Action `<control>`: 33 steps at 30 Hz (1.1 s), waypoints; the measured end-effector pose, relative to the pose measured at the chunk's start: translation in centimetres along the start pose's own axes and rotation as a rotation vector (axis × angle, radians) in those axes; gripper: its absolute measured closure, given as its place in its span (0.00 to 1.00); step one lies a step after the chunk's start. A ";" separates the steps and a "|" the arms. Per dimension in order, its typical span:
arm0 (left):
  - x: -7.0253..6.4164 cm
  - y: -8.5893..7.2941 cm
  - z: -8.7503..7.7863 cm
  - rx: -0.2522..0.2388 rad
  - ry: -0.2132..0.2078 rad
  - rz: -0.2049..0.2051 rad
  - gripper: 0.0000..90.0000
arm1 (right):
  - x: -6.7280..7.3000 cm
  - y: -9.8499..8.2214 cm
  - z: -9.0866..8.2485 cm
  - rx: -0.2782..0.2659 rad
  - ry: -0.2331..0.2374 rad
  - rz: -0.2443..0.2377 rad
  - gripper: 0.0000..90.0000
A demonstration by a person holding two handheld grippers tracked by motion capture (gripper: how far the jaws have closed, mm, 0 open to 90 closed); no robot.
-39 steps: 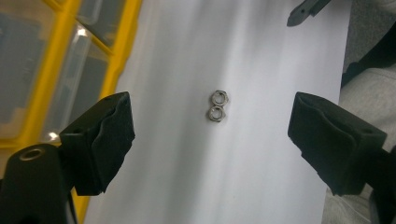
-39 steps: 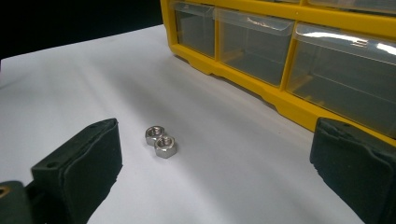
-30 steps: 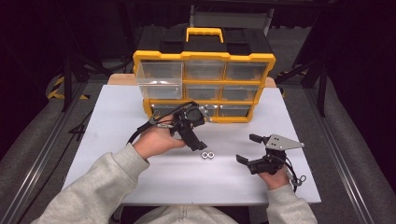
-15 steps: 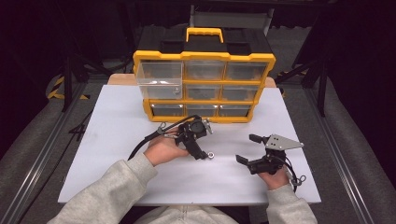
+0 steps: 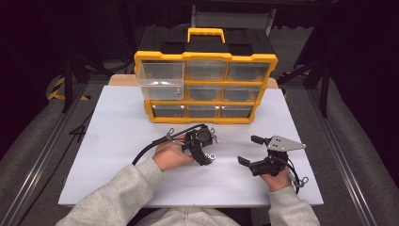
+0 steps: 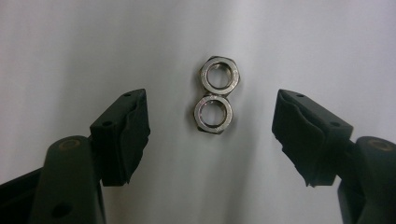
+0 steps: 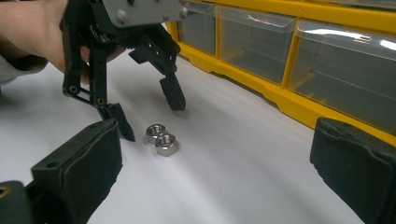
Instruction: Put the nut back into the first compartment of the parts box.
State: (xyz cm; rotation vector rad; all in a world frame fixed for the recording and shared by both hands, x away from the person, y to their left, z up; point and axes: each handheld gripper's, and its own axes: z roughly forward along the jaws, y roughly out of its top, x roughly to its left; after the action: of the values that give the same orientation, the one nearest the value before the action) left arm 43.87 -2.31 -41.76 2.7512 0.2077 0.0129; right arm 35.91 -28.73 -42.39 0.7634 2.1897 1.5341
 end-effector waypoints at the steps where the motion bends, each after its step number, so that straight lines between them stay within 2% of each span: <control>1: 0.0 0.0 0.2 0.009 -0.003 -0.005 0.33 | 0.0 0.0 0.0 0.000 -0.001 -0.001 0.03; 7: -0.1 0.0 0.9 0.031 -0.002 -0.005 0.42 | 0.0 0.0 0.0 0.000 -0.001 0.000 0.03; 10: -0.1 -0.1 1.1 0.035 0.009 -0.008 0.50 | 0.0 0.0 0.0 0.001 -0.002 0.001 0.03; 12: 0.1 -0.1 0.9 0.033 0.018 -0.005 0.59 | 0.0 0.0 0.0 0.002 -0.005 0.003 0.03; 17: -0.2 -0.1 0.9 0.027 0.015 0.011 0.74 | 0.0 0.0 0.0 0.005 -0.008 0.004 0.04; 27: -0.7 0.1 0.4 0.058 0.007 0.031 0.77 | 0.0 0.0 0.0 0.005 -0.011 0.003 0.04; 32: -1.1 0.3 -1.2 0.065 0.013 0.046 0.77 | 0.0 0.0 0.0 0.004 -0.012 0.004 0.04; 33: -1.3 0.4 -2.0 0.067 0.013 0.046 0.77 | 0.0 0.0 0.0 0.006 -0.012 0.004 0.04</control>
State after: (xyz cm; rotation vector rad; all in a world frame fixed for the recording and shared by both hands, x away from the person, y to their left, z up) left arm 42.54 -2.12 -39.70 2.8233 0.1513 0.0362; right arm 35.90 -28.76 -42.43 0.7781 2.1858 1.5218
